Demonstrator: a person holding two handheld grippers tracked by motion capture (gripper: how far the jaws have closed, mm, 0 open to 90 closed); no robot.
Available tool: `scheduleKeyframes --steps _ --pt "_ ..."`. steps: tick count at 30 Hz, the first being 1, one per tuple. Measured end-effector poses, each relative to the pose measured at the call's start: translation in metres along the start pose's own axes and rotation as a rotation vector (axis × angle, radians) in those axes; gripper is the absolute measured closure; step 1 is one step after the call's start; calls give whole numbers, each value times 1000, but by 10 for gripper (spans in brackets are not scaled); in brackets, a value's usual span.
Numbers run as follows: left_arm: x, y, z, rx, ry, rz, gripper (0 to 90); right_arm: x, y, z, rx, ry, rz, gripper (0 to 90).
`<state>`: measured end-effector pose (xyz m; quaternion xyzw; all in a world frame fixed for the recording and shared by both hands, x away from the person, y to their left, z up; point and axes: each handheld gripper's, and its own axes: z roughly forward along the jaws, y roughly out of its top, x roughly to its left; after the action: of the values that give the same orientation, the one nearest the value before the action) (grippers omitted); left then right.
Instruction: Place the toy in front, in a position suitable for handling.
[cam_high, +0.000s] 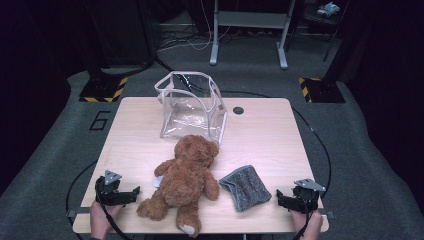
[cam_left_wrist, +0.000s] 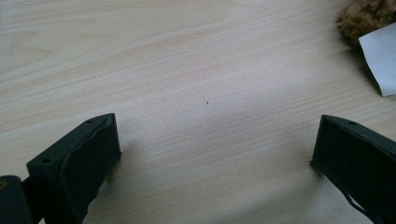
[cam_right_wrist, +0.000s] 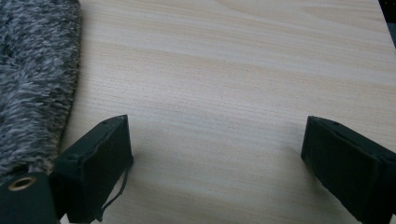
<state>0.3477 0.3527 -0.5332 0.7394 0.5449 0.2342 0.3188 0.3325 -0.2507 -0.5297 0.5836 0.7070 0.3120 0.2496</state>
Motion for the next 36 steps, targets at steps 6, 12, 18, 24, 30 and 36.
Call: scheduleKeyframes --steps 6,12,18,24,30,36 --pt "0 0 0 0 0 0 3 0 0 0 -2 1 -5 79" --pt "0 0 0 0 1 -1 4 0 0 0 -2 1 -6 80" --pt "0 0 0 -1 2 -3 4 0 0 0 0 3 -6 79" --pt "0 0 0 -1 2 -3 4 0 1 0 10 4 -8 70" --pt "0 0 0 -2 1 -4 4 -2 5 1 35 28 5 25" --pt "0 0 0 -3 1 -4 4 6 22 -13 14 63 -4 1"
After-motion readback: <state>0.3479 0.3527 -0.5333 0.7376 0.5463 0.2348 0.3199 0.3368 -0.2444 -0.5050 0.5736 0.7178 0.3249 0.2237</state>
